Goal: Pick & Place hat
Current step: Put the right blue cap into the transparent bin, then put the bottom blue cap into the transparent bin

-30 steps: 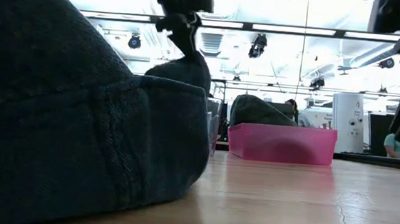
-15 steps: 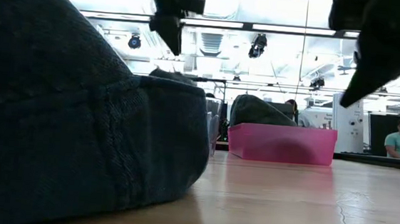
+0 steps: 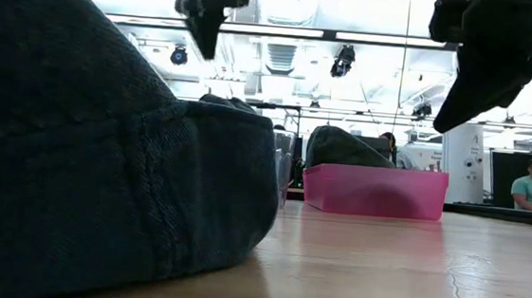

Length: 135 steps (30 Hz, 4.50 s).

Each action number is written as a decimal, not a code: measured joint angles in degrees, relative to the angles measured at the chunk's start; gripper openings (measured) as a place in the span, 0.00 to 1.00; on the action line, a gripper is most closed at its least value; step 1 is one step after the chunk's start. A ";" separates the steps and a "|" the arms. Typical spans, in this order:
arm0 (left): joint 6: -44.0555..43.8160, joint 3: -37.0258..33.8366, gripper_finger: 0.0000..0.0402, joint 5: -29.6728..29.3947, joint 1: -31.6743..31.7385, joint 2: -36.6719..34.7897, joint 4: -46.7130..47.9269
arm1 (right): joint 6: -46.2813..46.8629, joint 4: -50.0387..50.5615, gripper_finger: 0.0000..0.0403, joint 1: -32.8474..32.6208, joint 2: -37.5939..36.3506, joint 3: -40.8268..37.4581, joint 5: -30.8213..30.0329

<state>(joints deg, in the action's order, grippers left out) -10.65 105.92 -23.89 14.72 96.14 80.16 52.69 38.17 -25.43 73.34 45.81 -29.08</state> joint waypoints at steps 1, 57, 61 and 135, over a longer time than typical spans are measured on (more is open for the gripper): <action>-1.16 -1.24 0.26 1.12 0.05 0.00 0.20 | -0.02 0.00 0.21 0.00 0.33 -0.13 -0.02; 37.34 -27.64 0.16 -5.16 12.21 -8.50 -39.51 | 8.13 0.46 0.18 1.07 1.78 -0.55 3.56; 27.66 -26.41 0.16 -2.08 8.28 -13.43 -35.14 | 7.21 0.42 0.19 0.92 1.78 -0.55 7.39; -72.24 -5.43 0.39 27.46 -50.33 25.34 -40.53 | 29.24 -15.04 0.68 -16.08 33.25 15.67 12.63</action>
<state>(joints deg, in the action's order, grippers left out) -82.89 100.49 3.57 -35.61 121.48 39.62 81.93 23.13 -41.51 106.59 61.47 -16.46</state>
